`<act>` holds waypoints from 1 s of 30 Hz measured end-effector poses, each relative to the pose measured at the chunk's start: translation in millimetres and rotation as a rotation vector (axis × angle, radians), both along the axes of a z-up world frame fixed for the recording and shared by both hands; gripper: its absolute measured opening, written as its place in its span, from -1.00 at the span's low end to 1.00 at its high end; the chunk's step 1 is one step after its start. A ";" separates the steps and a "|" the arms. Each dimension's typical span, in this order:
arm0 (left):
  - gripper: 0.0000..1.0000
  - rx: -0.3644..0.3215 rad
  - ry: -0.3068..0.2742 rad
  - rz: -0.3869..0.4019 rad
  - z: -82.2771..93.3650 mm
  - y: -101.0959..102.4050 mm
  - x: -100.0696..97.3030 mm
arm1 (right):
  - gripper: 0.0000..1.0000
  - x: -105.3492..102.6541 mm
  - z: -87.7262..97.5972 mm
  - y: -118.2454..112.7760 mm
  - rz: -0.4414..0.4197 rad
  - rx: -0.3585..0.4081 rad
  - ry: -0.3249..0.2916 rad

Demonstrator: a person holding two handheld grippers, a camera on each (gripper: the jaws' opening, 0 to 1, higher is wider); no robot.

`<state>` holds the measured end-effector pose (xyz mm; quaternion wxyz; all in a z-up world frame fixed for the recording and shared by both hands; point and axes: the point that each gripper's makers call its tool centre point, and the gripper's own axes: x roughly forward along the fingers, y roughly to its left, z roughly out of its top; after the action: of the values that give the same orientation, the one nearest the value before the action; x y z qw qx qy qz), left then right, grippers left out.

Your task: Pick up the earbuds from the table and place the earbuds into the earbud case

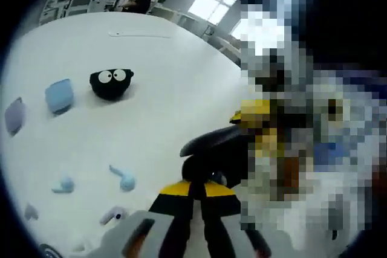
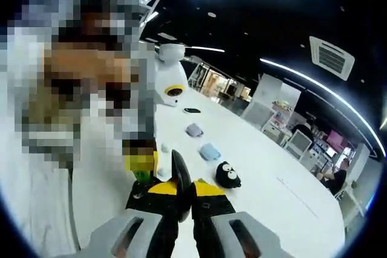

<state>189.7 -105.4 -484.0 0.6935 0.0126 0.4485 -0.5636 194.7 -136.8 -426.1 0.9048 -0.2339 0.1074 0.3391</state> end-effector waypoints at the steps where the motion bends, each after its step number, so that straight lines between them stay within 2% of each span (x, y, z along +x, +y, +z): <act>1: -0.83 -0.001 -0.008 0.004 0.8 0.4 0.8 | -0.89 0.1 -0.2 0.4 0.000 0.001 0.000; 6: -0.69 0.008 -0.057 0.004 3.7 3.6 0.1 | -0.89 -0.8 -1.2 1.8 0.011 0.011 0.007; 9: -0.61 0.007 -0.075 0.002 6.3 6.8 1.7 | -0.89 -1.6 -0.4 1.9 0.022 0.041 0.022; 15: -0.58 -0.050 -0.042 0.014 13.9 10.0 7.5 | -0.89 -2.8 3.0 4.3 0.038 0.091 0.033; 21: -0.49 -0.061 -0.052 0.032 12.1 9.1 7.4 | -0.89 -3.1 5.0 6.6 0.047 0.078 0.014; 24: -0.47 -0.147 -0.002 0.047 23.8 4.6 7.4 | -0.89 -4.7 8.8 6.0 0.065 0.098 0.010; 25: -0.47 -0.185 0.044 0.045 29.2 3.7 2.3 | -0.89 -5.2 12.4 6.9 0.080 0.125 0.009; 26: -0.47 -0.191 0.053 0.042 29.6 4.8 2.9 | -0.89 -5.5 14.8 7.6 0.087 0.148 0.013; 30: -0.55 -0.191 0.023 0.041 29.6 7.3 10.1 | -0.89 -6.7 17.6 8.7 0.105 0.179 0.018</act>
<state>199.9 -98.1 -454.5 0.6980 -0.0691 0.4008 -0.5894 188.0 -128.2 -408.4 0.9022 -0.1541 0.0724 0.3963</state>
